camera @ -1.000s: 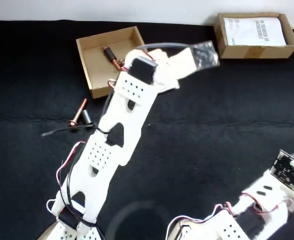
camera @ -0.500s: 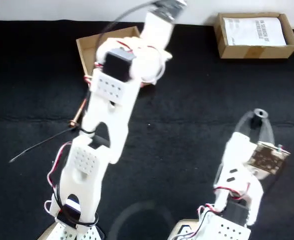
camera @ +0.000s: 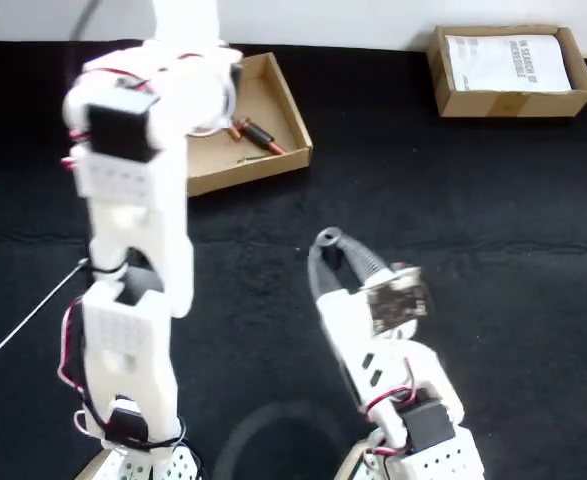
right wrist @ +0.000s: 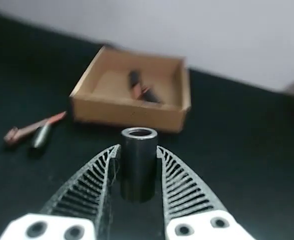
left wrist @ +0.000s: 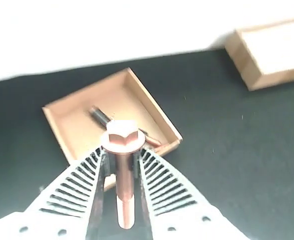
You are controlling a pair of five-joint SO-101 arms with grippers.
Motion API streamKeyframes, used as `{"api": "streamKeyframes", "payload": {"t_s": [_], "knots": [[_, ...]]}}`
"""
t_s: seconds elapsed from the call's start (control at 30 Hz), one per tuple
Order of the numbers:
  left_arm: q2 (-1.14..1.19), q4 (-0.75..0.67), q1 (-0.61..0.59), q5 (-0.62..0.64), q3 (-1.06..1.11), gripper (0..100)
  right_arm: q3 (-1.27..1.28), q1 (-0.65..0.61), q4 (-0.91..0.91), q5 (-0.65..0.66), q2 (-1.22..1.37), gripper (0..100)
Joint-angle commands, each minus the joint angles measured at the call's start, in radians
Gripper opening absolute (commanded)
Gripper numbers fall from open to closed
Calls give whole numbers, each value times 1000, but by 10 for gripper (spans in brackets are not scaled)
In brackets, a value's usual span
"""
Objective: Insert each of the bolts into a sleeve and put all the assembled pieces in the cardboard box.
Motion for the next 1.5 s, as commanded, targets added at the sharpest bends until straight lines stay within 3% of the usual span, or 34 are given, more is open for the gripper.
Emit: {"api": "streamKeyframes", "payload": {"t_s": [0.0, 0.17, 0.57, 0.77, 1.0, 1.1, 1.33, 1.47], "knots": [[-127, 9, -22, -6, -41, 8, -10, -71, 61, 18, -4, 8], [-318, 11, -1, -97, 127, 8, -8, -122, 22, 5, -4, 8], [-992, -48, 214, -101, 1029, 8, 143, -133, -291, -23, -4, 8], [-1188, -299, 220, -100, 1419, 8, 150, -134, -337, -64, -4, 8], [-1531, -835, 312, 75, 2040, 8, 150, -134, -343, -147, -1, 8], [-1658, -1034, 389, 84, 2253, 8, 150, -134, -343, -147, -2, 8], [-1685, -1094, 414, 84, 2379, 8, 150, -134, -343, -149, -4, 8], [-1685, -1237, 427, 80, 2428, 8, 150, -134, -340, -149, -4, 8]]}}
